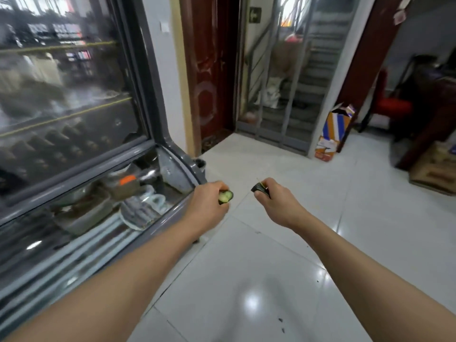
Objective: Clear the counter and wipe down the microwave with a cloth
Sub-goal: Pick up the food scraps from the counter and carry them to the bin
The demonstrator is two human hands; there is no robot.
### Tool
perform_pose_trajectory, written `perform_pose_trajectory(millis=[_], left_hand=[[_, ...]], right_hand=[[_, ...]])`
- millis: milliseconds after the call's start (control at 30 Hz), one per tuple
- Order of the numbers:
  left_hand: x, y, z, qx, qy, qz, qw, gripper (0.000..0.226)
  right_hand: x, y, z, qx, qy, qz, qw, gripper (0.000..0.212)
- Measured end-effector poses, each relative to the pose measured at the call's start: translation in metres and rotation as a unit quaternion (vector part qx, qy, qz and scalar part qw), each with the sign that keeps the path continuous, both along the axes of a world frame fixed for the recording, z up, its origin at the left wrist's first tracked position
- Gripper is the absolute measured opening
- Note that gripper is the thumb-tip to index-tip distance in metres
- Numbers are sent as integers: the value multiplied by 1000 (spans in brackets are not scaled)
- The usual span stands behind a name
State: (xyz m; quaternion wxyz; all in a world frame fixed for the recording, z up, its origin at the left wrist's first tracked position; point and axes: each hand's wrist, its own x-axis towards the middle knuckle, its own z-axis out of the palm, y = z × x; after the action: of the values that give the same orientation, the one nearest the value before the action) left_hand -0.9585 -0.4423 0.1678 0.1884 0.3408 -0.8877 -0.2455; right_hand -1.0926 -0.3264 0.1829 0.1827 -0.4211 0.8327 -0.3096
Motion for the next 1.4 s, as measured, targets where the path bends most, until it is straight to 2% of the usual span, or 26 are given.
perform_pose_trajectory(millis=[333, 567, 800, 1100, 1400], left_hand=[[-154, -109, 6, -12, 0, -72, 997, 31], [-238, -157, 4, -11, -2, -92, 996, 29], [-347, -199, -4, -10, -1, -70, 997, 30], [-505, -245, -3, 3, 2, 5, 1000, 27], [-607, -311, -13, 11, -17, 51, 998, 27]], right_hand=[[-131, -82, 3, -8, 0, -74, 997, 21], [-213, -124, -3, -18, -24, -97, 995, 22], [-329, -171, -15, -23, -29, -76, 996, 21], [-505, -238, -11, -5, -26, -9, 1000, 20], [-616, -316, -21, -2, -38, 45, 998, 17]])
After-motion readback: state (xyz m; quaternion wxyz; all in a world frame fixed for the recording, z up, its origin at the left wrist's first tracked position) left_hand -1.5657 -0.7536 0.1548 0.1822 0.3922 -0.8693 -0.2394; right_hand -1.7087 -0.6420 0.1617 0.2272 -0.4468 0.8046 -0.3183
